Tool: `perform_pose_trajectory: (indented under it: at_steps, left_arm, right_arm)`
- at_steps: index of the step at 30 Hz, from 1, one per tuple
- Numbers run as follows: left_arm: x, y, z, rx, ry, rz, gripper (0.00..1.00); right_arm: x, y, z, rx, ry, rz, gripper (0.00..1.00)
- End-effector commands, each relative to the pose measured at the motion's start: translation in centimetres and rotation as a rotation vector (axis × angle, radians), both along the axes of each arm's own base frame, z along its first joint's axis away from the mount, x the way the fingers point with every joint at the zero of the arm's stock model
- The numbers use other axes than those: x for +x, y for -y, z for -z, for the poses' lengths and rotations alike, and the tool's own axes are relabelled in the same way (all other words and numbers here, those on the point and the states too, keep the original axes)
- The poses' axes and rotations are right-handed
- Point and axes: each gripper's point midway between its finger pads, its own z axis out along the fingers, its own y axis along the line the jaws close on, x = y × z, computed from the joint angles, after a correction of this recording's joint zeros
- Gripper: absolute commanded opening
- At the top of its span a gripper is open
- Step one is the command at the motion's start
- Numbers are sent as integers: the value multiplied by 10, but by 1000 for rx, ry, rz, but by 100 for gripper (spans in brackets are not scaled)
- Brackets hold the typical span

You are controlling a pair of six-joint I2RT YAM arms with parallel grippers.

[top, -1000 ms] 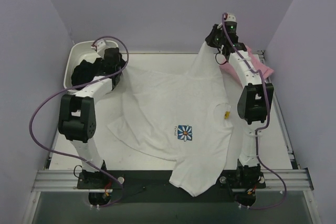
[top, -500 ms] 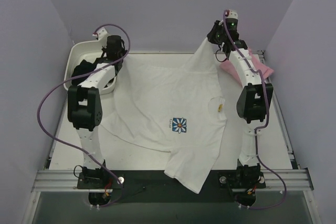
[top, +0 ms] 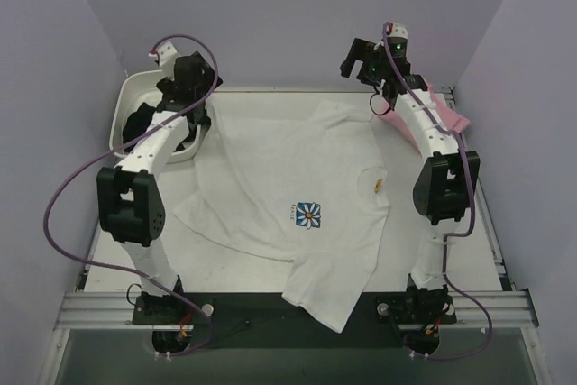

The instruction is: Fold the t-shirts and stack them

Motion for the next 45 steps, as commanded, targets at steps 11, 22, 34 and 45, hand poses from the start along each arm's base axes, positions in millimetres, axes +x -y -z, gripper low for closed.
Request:
perform_pose_trajectory:
  at_steps: [11, 22, 34, 45]
  left_arm:
    - [-77, 73, -29, 61, -130, 342, 98]
    - [-11, 74, 73, -51, -383, 450, 98]
    - [-16, 17, 112, -40, -553, 364, 98]
    - [-34, -49, 151, -78, -683, 278, 98]
  right_arm:
    - [-129, -142, 82, -19, -284, -317, 100]
    - [-161, -135, 98, -93, -266, -329, 100]
    - [-167, -137, 119, -87, -303, -342, 100]
    - [-168, -151, 118, -78, -295, -356, 100]
